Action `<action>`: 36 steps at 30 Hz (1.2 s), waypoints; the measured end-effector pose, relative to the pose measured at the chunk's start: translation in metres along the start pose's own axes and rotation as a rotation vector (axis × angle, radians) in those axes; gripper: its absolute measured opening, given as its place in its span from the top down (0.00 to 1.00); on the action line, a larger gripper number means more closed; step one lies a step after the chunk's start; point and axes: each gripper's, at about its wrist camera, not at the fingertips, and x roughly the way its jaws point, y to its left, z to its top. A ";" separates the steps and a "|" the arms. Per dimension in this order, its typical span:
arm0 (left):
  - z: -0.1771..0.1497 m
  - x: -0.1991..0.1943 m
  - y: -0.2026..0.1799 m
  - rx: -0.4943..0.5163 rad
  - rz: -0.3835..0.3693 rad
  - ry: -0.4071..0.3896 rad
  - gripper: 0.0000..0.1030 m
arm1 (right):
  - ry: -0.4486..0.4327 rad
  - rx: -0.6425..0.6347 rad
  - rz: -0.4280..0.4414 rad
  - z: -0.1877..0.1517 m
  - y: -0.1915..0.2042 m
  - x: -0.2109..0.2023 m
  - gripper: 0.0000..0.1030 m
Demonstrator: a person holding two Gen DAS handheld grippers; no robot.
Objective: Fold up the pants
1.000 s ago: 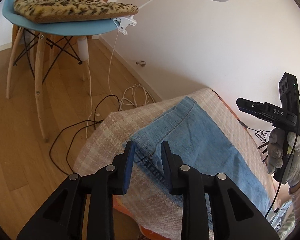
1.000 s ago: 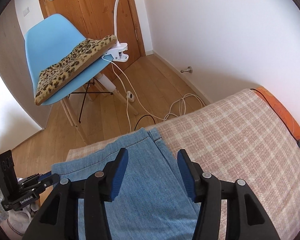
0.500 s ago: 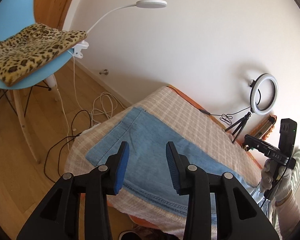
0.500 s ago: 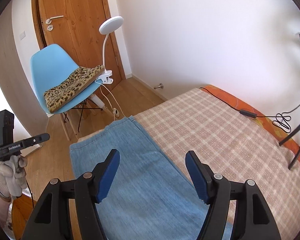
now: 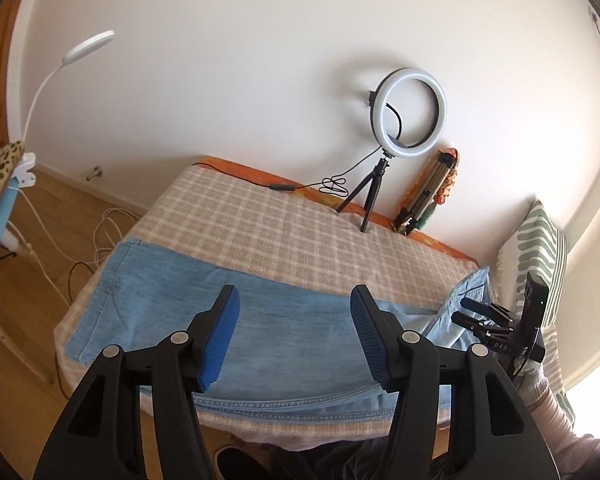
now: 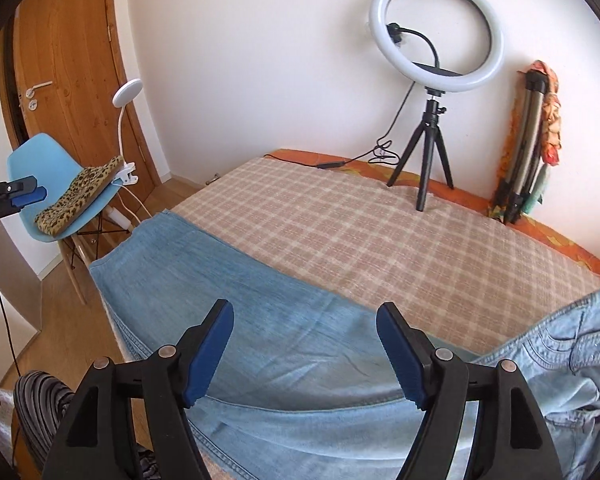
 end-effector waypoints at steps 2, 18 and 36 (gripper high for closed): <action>0.002 0.017 -0.025 0.041 -0.035 0.032 0.45 | -0.010 0.059 -0.042 -0.016 -0.027 -0.019 0.26; -0.032 0.208 -0.229 0.247 -0.328 0.342 0.41 | -0.040 0.414 -0.375 -0.110 -0.222 -0.136 0.26; -0.063 0.395 -0.320 0.190 -0.335 0.556 0.37 | -0.092 0.688 -0.465 -0.205 -0.302 -0.178 0.26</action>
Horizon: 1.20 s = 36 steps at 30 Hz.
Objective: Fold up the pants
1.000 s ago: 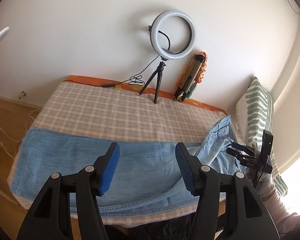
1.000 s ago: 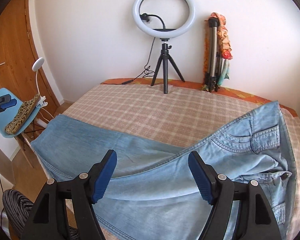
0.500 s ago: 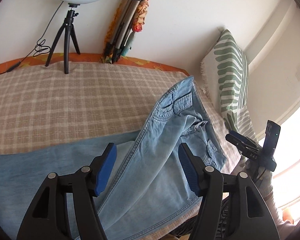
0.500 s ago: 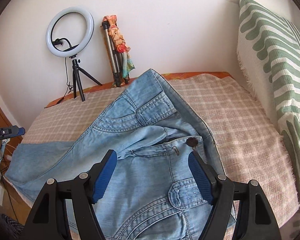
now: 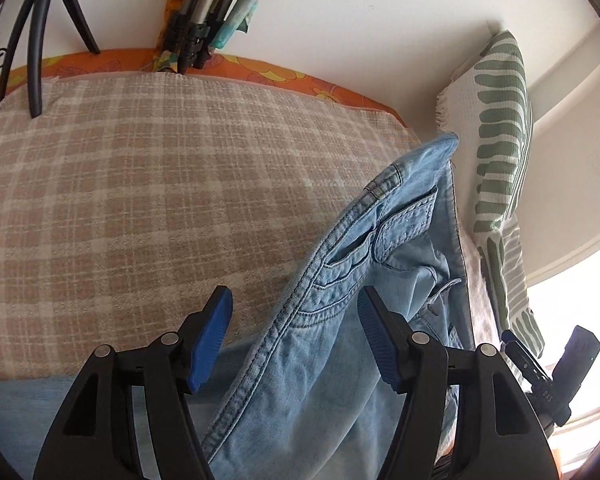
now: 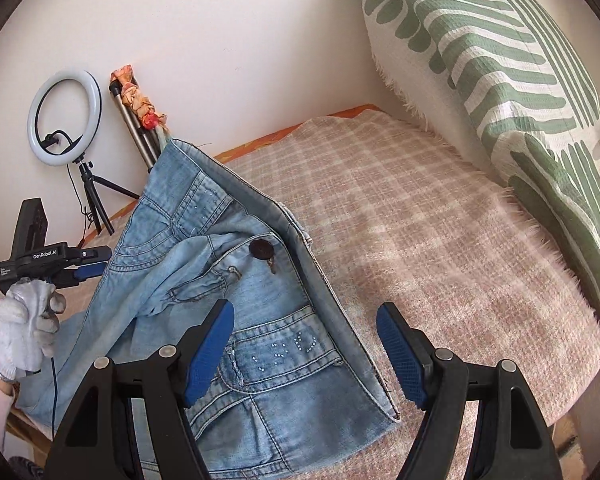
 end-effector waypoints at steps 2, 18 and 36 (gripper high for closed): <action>0.001 0.008 0.002 -0.036 -0.024 0.006 0.37 | -0.016 -0.001 -0.005 0.004 -0.004 -0.002 0.26; -0.014 -0.008 -0.081 0.219 -0.084 -0.069 0.96 | 0.003 0.074 -0.041 -0.001 -0.036 -0.003 0.26; -0.162 0.017 -0.162 0.701 -0.048 0.100 0.96 | -0.050 0.316 0.303 -0.005 -0.065 -0.034 0.24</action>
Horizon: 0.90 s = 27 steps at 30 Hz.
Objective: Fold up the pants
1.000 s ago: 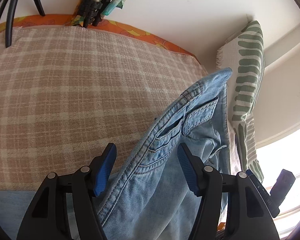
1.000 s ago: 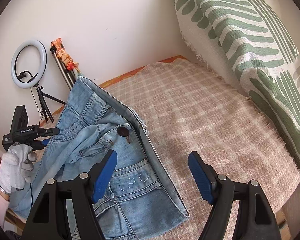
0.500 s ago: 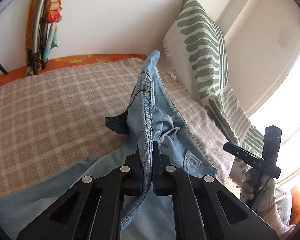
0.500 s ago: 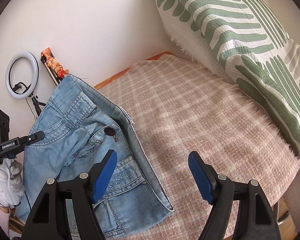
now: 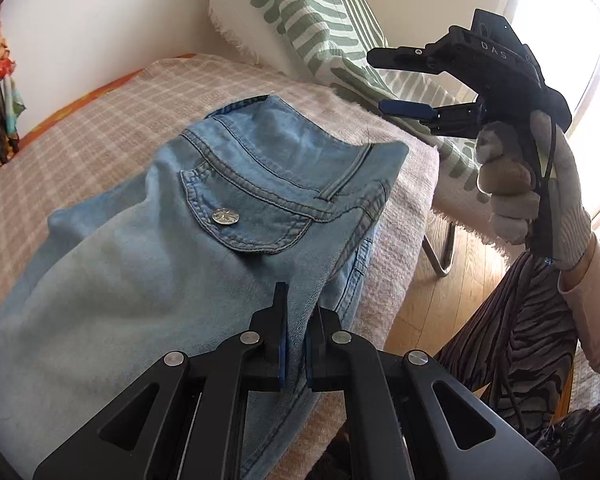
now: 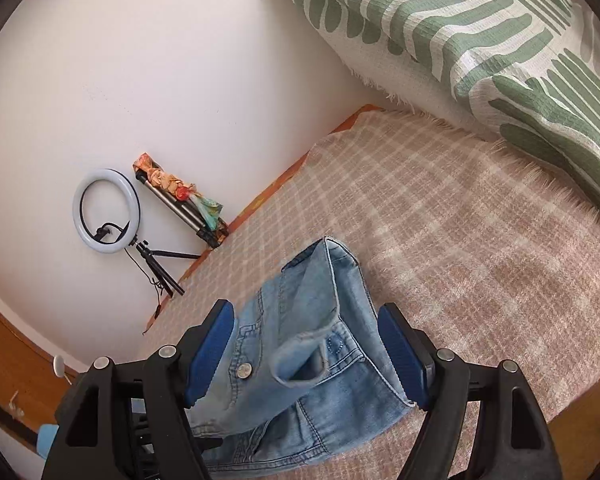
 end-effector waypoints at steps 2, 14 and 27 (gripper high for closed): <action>-0.001 0.004 -0.003 0.023 0.015 0.003 0.96 | 0.015 0.005 -0.018 0.000 -0.001 0.004 0.23; -0.012 0.014 -0.013 -0.012 -0.017 0.040 0.84 | 0.169 -0.088 -0.223 -0.002 -0.011 0.063 0.23; -0.086 -0.102 0.066 -0.328 0.193 -0.127 0.72 | 0.266 -0.311 -0.139 0.031 -0.004 0.137 0.23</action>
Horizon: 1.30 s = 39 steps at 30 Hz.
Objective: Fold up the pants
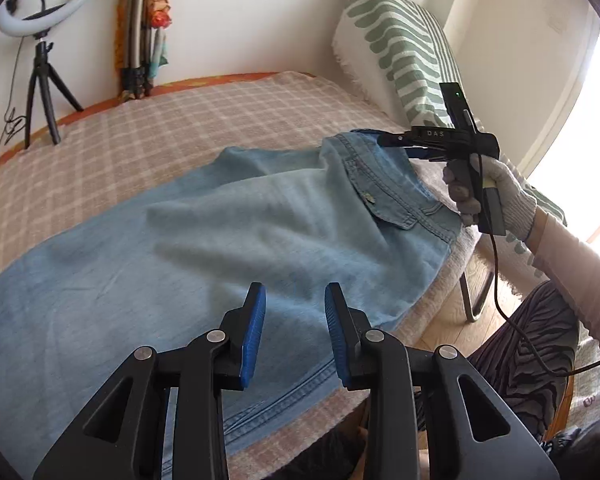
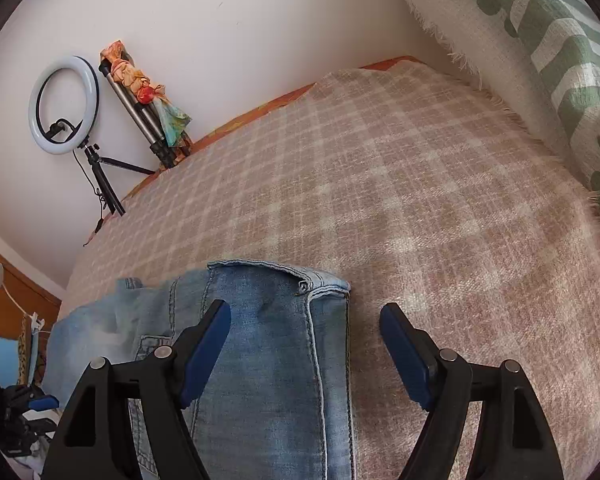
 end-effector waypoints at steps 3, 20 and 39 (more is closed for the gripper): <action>-0.016 -0.001 0.035 -0.099 0.069 0.021 0.72 | 0.039 -0.017 0.027 0.001 0.003 0.017 0.22; -0.046 -0.005 0.003 0.054 0.031 0.058 0.51 | -0.039 -0.052 -0.156 0.002 0.031 -0.033 0.96; -0.035 0.030 -0.047 0.295 0.013 0.049 0.97 | 0.039 -0.297 -0.049 -0.064 0.129 -0.060 0.51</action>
